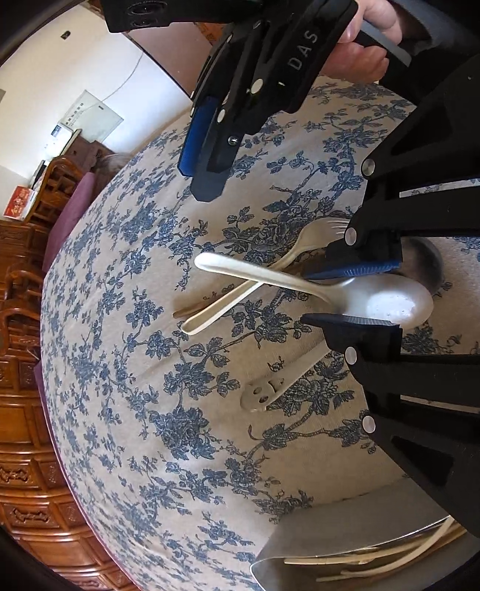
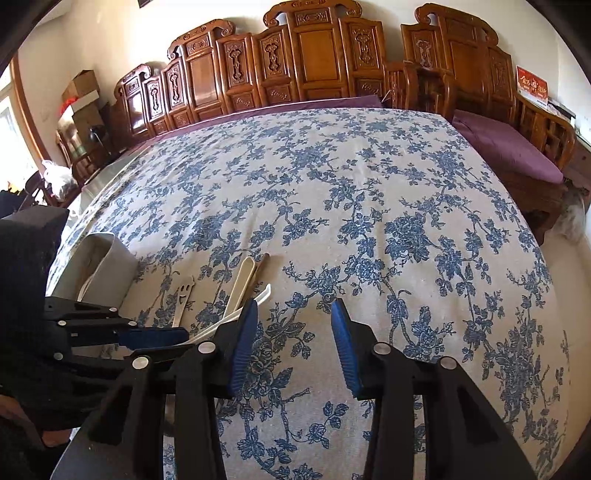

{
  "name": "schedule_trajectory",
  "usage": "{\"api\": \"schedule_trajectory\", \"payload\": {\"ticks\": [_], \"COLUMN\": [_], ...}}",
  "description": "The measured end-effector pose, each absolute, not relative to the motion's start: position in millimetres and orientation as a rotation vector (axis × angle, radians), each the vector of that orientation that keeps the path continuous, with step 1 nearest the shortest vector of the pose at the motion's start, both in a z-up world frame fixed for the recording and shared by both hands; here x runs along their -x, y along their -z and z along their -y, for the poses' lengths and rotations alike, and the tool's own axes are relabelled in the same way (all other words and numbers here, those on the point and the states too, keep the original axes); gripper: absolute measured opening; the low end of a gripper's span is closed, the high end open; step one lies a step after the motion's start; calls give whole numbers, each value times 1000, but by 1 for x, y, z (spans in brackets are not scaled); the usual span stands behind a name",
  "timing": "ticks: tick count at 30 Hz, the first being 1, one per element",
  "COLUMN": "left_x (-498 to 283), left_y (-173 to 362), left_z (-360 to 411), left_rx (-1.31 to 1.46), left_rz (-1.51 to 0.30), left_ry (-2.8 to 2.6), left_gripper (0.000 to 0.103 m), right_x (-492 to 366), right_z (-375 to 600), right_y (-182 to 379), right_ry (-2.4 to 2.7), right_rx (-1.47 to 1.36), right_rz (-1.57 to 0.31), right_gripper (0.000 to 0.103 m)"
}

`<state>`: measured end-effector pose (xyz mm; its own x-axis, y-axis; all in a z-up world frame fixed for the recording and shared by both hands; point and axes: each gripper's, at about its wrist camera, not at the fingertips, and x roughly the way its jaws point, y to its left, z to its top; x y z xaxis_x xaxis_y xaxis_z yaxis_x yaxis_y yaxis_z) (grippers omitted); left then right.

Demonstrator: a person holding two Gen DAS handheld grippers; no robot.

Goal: Organize utensils
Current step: 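Grasp a white plastic spoon with the left tool while the right tool approaches the white utensils, then grasp another white plastic spoon with the right tool and lift it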

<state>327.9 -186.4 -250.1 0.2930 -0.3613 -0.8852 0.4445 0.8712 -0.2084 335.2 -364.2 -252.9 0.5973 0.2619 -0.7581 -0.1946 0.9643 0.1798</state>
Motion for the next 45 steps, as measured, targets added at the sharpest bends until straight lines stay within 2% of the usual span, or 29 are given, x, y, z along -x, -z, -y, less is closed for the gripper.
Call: {"api": "schedule_trajectory", "payload": {"ticks": [4, 8, 25, 31, 38, 45], "left_x": [-324, -318, -282, -274, -268, -265], "left_y": [245, 238, 200, 192, 187, 178], "left_z": [186, 179, 134, 128, 129, 127], "left_rx": [-98, -100, -44, -56, -61, -80], "left_rz": [-1129, -1104, -1007, -999, -991, -978], "left_ry": [531, 506, 424, 402, 391, 380], "left_gripper": [6, 3, 2, 2, 3, 3], "right_x": [-337, -338, -348, -351, -348, -347], "right_z": [365, 363, 314, 311, 320, 327], "right_y": [254, 254, 279, 290, 292, 284], "right_ry": [-281, -293, -393, -383, -393, -390], "right_rx": [-105, -120, -83, -59, -80, -110], "right_rz": [-904, -907, -1018, -1064, -1071, -1047], "right_gripper": [39, 39, 37, 26, 5, 4]}}
